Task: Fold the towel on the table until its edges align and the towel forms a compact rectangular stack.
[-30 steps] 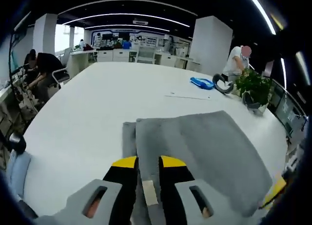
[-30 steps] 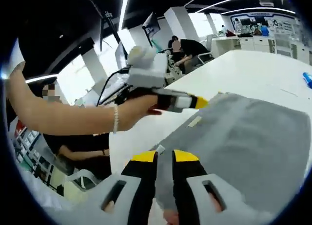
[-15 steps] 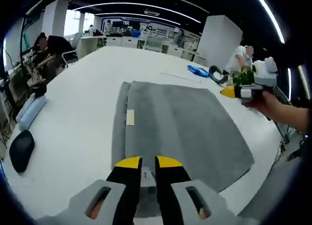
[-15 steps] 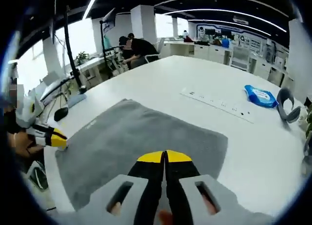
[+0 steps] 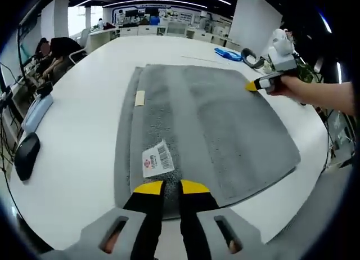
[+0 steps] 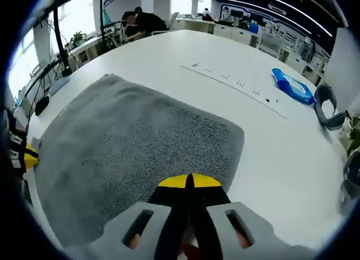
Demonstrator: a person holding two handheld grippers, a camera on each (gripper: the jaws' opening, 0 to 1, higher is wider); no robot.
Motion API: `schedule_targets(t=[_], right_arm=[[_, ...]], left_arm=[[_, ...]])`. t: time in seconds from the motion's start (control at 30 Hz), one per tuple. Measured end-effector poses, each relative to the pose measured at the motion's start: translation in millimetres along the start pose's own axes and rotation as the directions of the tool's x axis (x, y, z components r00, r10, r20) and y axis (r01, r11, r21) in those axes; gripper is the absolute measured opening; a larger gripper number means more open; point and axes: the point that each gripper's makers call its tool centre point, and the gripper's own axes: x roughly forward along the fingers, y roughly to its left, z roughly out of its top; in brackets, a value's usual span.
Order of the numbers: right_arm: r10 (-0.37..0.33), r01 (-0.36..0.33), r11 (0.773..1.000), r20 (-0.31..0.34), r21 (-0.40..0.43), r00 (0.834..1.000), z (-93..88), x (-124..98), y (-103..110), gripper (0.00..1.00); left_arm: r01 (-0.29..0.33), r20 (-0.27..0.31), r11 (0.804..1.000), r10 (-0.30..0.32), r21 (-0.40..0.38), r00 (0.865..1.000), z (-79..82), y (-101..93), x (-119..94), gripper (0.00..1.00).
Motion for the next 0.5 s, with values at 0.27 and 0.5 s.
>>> schedule_targets(t=[0.27, 0.5], right_arm=[[0.033, -0.033, 0.999, -0.025, 0.009, 0.999, -1.1, -1, -4, 0.0], [0.032, -0.034, 0.999, -0.061, -0.028, 0.998, -9.0, -6, -24, 0.0]], left_arm=[[-0.004, -0.023, 0.999, 0.005, 0.033, 1.0, -2.8, -6.3, -1, 0.08], [0.008, -0.043, 0.997, -0.004, 0.074, 0.999, -3.9, -27.6, 1, 0.07]])
